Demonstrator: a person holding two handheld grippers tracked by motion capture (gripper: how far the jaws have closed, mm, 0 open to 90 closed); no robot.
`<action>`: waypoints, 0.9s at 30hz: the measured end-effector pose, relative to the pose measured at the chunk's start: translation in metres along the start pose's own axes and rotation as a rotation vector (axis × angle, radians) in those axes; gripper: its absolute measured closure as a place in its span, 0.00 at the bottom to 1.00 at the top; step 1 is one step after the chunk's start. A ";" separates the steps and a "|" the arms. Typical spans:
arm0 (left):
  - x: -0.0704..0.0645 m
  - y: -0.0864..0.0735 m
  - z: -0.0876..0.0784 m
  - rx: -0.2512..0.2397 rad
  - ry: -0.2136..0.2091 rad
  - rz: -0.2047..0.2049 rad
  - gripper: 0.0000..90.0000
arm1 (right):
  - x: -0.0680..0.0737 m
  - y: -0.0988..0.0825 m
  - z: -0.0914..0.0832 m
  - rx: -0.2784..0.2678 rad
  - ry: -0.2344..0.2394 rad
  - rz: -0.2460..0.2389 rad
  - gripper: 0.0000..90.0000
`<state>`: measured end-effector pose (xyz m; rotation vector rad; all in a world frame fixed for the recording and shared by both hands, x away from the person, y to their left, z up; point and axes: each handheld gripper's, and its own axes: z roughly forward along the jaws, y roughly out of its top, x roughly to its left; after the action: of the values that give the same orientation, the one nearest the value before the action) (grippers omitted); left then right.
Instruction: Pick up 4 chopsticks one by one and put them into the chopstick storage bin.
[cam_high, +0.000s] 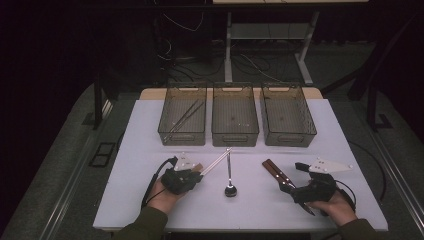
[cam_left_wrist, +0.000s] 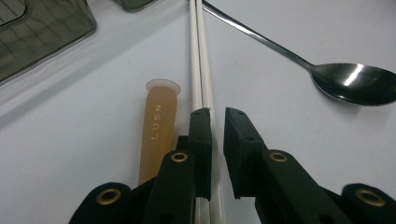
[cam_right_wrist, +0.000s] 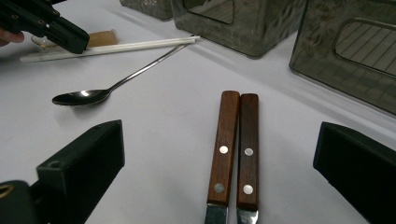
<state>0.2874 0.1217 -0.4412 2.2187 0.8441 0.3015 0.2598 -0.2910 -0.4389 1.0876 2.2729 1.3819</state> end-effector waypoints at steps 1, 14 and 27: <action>0.000 0.000 0.000 0.000 0.002 0.002 0.89 | 0.000 0.000 0.000 -0.002 0.005 -0.002 0.02; 0.001 0.000 0.001 -0.010 0.010 0.001 0.90 | -0.002 0.000 -0.001 0.005 -0.003 0.004 0.02; -0.003 0.000 0.005 0.006 -0.005 0.018 0.92 | -0.002 0.000 -0.001 0.004 -0.003 0.005 0.02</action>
<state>0.2877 0.1168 -0.4444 2.2329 0.8242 0.3014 0.2607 -0.2936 -0.4391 1.0968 2.2739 1.3773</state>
